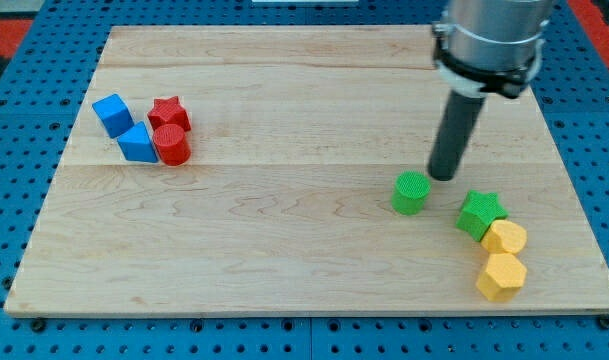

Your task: Move the green star along with the green circle to the left

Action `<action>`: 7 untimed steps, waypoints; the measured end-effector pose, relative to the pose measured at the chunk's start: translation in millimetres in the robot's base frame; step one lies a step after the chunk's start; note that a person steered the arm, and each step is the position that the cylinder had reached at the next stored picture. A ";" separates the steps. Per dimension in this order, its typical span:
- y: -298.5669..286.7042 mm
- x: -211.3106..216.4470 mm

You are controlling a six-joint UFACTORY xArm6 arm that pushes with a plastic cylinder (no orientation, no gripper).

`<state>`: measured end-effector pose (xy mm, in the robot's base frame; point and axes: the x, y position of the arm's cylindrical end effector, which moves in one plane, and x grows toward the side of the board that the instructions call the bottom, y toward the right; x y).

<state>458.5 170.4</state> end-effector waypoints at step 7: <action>-12.5 12.0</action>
